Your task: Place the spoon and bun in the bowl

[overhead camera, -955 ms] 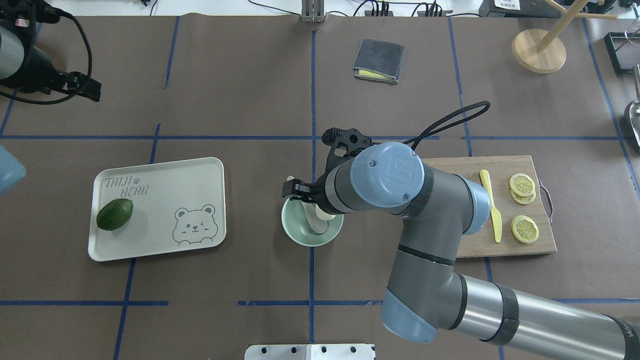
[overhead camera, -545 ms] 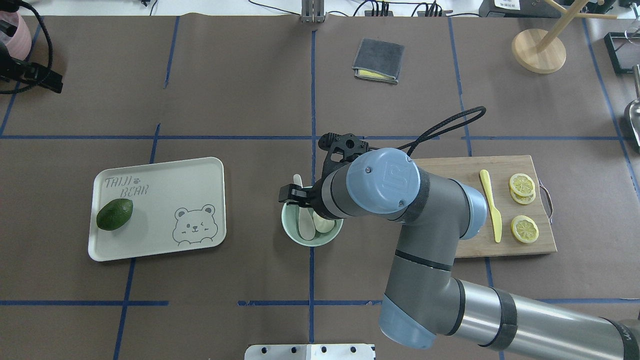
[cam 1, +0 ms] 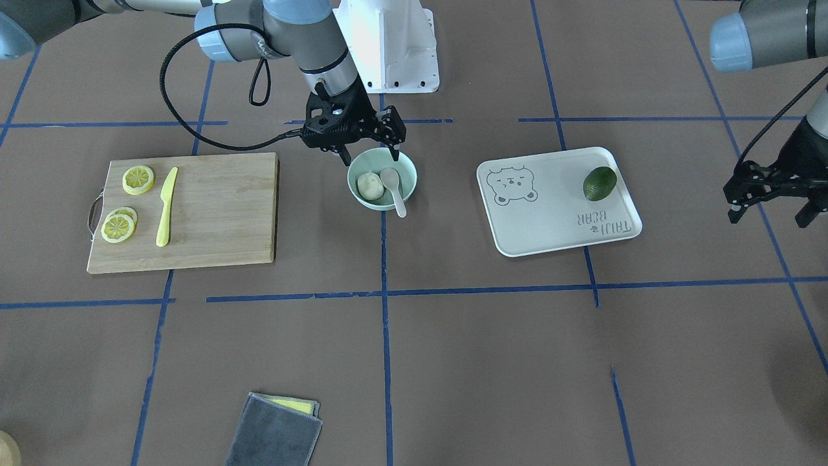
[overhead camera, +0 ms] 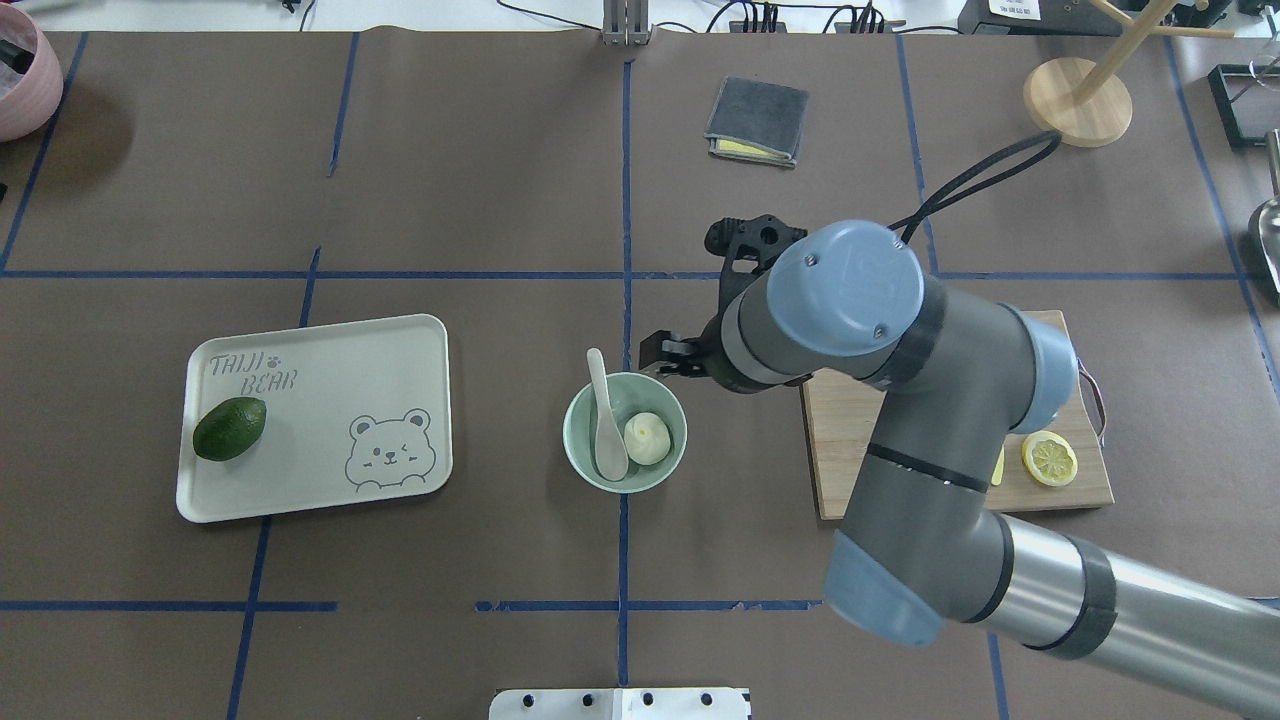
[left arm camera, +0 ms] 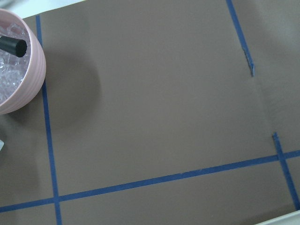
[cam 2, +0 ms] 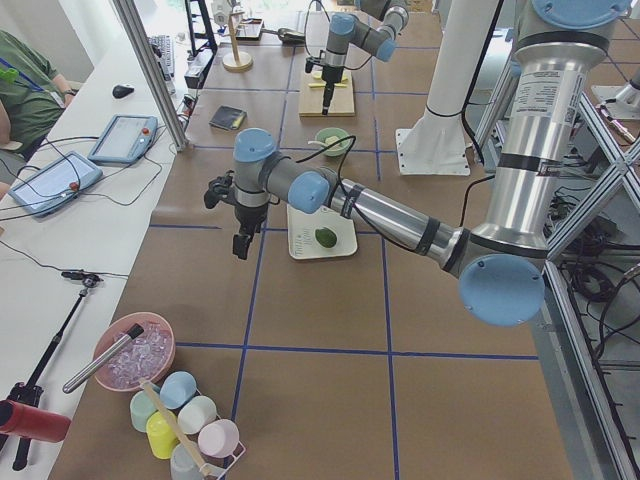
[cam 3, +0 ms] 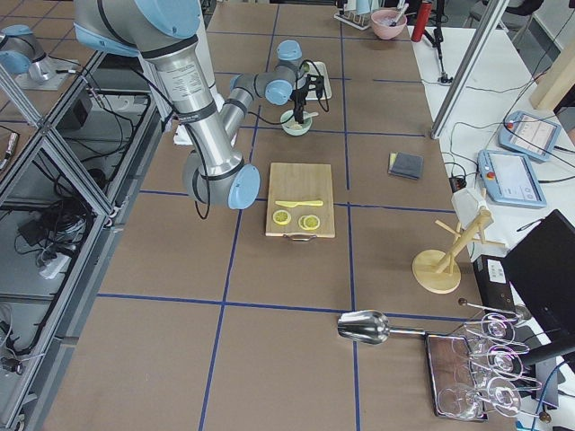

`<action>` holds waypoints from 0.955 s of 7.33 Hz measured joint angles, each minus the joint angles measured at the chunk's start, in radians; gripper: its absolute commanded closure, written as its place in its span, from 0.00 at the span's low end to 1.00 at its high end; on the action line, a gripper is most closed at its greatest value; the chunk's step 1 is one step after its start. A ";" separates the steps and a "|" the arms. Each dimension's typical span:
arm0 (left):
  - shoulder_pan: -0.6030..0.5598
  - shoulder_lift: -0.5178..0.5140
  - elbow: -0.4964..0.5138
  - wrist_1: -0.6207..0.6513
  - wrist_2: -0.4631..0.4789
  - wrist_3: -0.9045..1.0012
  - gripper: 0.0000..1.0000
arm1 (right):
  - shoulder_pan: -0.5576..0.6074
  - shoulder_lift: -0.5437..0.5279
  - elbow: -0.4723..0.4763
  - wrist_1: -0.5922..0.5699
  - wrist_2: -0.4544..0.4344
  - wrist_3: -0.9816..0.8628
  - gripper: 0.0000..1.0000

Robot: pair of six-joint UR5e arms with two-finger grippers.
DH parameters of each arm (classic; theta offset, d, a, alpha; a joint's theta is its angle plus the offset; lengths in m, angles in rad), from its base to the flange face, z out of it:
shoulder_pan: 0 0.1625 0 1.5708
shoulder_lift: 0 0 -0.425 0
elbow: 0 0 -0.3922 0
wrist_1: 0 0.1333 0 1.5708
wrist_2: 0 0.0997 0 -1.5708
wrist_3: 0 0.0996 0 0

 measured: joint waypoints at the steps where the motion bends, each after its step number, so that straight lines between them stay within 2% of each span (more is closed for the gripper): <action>1: -0.050 0.022 0.027 0.004 -0.043 0.069 0.00 | 0.075 -0.036 0.015 -0.037 0.060 -0.097 0.00; 4: -0.152 0.089 0.083 0.020 -0.089 0.196 0.00 | 0.350 -0.202 0.028 -0.060 0.286 -0.442 0.00; 7: -0.185 0.119 0.143 0.020 -0.140 0.205 0.00 | 0.641 -0.382 -0.017 -0.062 0.451 -0.856 0.00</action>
